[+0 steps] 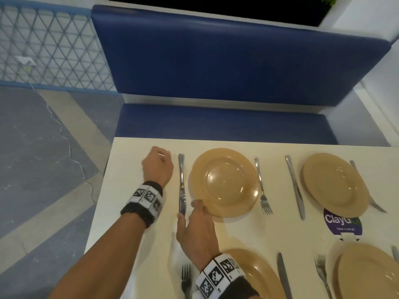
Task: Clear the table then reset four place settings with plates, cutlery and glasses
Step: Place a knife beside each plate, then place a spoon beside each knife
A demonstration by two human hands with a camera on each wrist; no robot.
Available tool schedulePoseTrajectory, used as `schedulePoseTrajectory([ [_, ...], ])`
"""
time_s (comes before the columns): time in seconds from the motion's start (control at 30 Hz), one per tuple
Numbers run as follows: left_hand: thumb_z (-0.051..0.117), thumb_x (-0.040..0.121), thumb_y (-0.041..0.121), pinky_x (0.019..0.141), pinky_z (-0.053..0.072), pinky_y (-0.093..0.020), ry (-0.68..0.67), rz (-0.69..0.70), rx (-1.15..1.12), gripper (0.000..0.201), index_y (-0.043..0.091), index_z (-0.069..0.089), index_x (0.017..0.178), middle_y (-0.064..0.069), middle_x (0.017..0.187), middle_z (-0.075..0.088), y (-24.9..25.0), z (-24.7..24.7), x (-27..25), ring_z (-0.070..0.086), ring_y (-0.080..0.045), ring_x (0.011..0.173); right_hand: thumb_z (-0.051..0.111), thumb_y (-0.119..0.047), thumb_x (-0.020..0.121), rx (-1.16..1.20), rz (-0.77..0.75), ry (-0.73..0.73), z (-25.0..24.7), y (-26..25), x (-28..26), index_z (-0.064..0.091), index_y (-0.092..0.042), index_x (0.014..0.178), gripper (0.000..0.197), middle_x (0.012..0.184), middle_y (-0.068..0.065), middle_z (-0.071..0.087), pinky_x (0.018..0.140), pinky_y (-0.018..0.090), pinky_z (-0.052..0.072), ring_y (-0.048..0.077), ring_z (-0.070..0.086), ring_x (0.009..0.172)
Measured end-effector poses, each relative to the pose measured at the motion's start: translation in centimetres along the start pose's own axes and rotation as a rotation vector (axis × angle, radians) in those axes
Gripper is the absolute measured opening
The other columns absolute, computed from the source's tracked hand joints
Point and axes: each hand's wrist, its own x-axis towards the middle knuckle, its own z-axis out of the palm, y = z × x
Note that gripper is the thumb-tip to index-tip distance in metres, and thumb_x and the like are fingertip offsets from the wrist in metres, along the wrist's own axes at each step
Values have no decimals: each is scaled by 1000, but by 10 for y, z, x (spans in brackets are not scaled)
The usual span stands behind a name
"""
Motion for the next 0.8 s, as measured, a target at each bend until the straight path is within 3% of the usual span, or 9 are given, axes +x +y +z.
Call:
schedulePoseTrajectory([
  [0.07, 56, 99, 29, 76, 50, -33, 81, 170, -31, 23, 10, 63, 88, 0, 76, 66, 28, -19, -16, 61, -18, 72, 53, -28, 99, 63, -121, 6, -25, 0, -9, 54, -22, 110, 13, 90, -4, 62, 76, 30, 53, 11, 61, 81],
  [0.13, 59, 97, 38, 64, 46, -27, 31, 320, -84, 34, 12, 61, 75, 3, 65, 62, 67, -32, -46, 55, -12, 62, 54, -25, 98, 132, -195, -7, -55, 3, -21, 61, -21, 98, 8, 66, -12, 57, 61, 24, 50, 6, 56, 59],
  [0.23, 63, 95, 37, 54, 37, -26, -218, 507, -194, 47, 9, 53, 59, -7, 54, 55, 115, -30, -112, 45, -14, 51, 62, -30, 95, 179, -229, 30, -108, 16, -48, 63, -20, 81, 17, 48, -12, 48, 50, 11, 35, 6, 49, 47],
  [0.3, 66, 94, 35, 51, 35, -29, -417, 586, -290, 52, 12, 42, 54, -12, 51, 47, 131, -15, -158, 37, -19, 48, 66, -34, 92, 165, -201, 56, -142, 34, -69, 59, -26, 72, 23, 44, -13, 49, 49, 11, 34, 7, 46, 44],
  [0.43, 64, 92, 47, 53, 35, -25, -690, 547, -265, 53, 21, 40, 53, -1, 49, 43, 126, 39, -239, 37, -7, 49, 69, -33, 90, 82, -123, 178, -205, 106, -108, 52, -33, 62, 32, 47, -13, 50, 51, 11, 32, 7, 44, 46],
  [0.57, 61, 93, 51, 58, 42, -24, -876, 458, -101, 50, 14, 54, 59, 4, 56, 62, 120, 84, -304, 53, -4, 52, 73, -31, 87, 0, 53, 309, -268, 207, -136, 53, -29, 60, 33, 56, -14, 54, 54, 15, 35, 7, 48, 56],
  [0.63, 58, 96, 48, 63, 47, -25, -960, 399, -67, 47, 13, 62, 64, 6, 57, 67, 124, 106, -328, 57, -2, 51, 74, -32, 85, -32, 157, 354, -300, 263, -148, 55, -23, 61, 32, 56, -7, 55, 56, 19, 37, 8, 48, 55],
  [0.73, 55, 98, 43, 71, 50, -31, -949, 358, -27, 42, 18, 66, 67, 9, 58, 68, 142, 147, -352, 59, 0, 53, 72, -33, 87, -84, 298, 373, -352, 338, -157, 60, -19, 64, 30, 51, -4, 51, 56, 18, 40, 8, 46, 49],
  [0.8, 56, 98, 39, 69, 52, -26, -896, 353, -2, 37, 23, 64, 66, 14, 58, 66, 161, 179, -365, 60, -2, 56, 70, -30, 89, -76, 354, 372, -390, 387, -152, 60, -20, 63, 29, 49, -6, 50, 53, 18, 38, 7, 46, 49],
])
